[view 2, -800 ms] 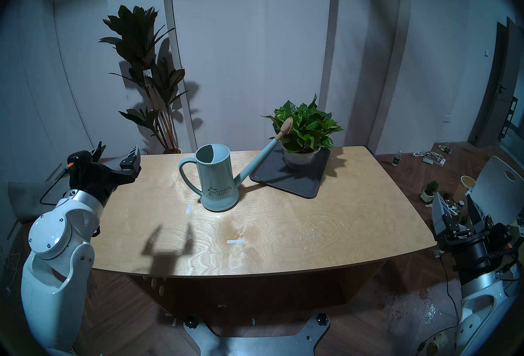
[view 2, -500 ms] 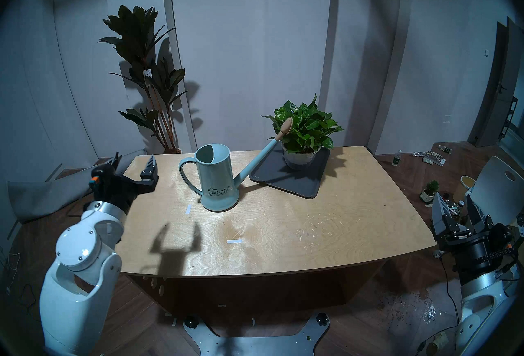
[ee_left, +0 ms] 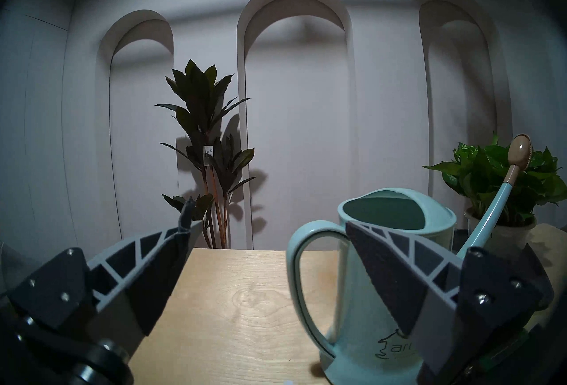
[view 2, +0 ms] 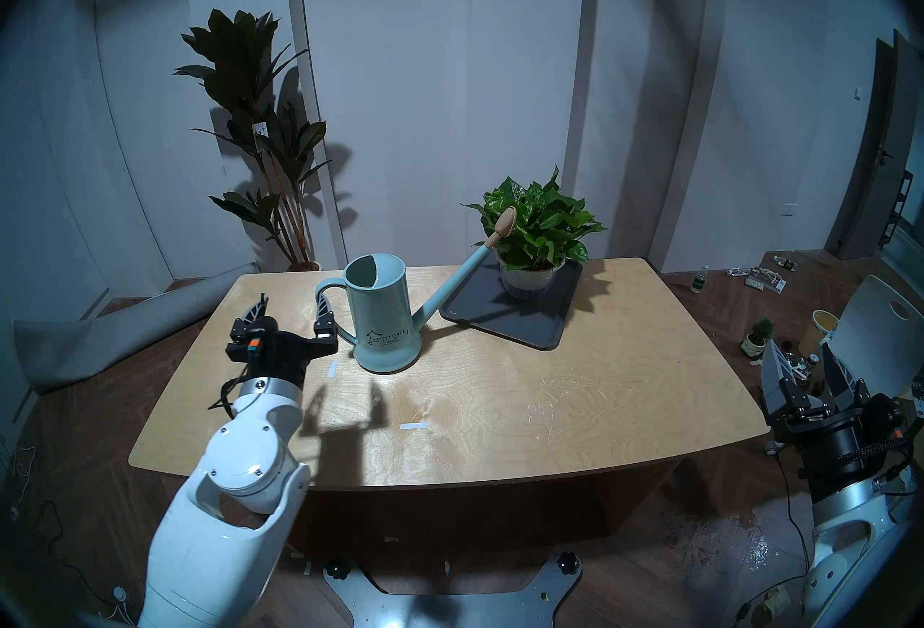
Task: Pick up the watering can and pour water into the potted plant, then put the can down
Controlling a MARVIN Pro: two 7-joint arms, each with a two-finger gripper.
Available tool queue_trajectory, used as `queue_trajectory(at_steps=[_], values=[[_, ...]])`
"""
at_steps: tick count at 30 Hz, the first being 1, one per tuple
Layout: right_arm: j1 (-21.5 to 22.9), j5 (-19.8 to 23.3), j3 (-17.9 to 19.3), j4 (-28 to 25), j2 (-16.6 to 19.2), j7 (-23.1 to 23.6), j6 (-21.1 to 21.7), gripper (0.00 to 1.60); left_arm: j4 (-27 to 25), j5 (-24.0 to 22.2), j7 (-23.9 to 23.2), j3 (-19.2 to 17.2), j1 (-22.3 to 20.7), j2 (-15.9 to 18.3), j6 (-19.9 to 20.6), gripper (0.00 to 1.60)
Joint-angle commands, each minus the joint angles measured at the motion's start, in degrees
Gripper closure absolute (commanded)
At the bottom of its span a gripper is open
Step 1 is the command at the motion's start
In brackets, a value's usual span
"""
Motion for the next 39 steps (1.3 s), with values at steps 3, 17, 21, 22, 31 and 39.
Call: queue_trajectory(at_steps=[3,17,21,22,31,39], values=[[0.08,-0.1,0.14,-1.02,-0.19,-0.32,-0.01,0.0,6.32,8.46,7.68,3.88,-6.41,-4.72,-7.88,0.0],[-0.04,-0.2,0.06,-1.21,-0.17,-0.74,0.05,0.0,7.7,5.49,5.9,1.12,-4.93,-1.38,-8.06,0.0],[-0.08,-0.2,0.04,-1.22,-0.13,-0.82,0.02,0.0,6.14,1.96,2.74,0.43,-4.07,-0.25,-5.83,0.0],[-0.08,-0.19,0.04,-1.22,-0.12,-0.83,0.02,0.0,5.5,0.9,2.06,0.22,-3.69,-0.12,-4.68,0.0],[-0.15,-0.19,0.01,-1.25,-0.07,-0.93,-0.02,0.0,3.32,-1.38,-0.98,0.11,-0.77,1.82,-3.96,0.0],[-0.16,-0.18,0.01,-1.24,-0.05,-0.94,-0.03,0.0,6.29,-1.58,-2.04,0.33,-3.13,1.82,-5.15,0.0]])
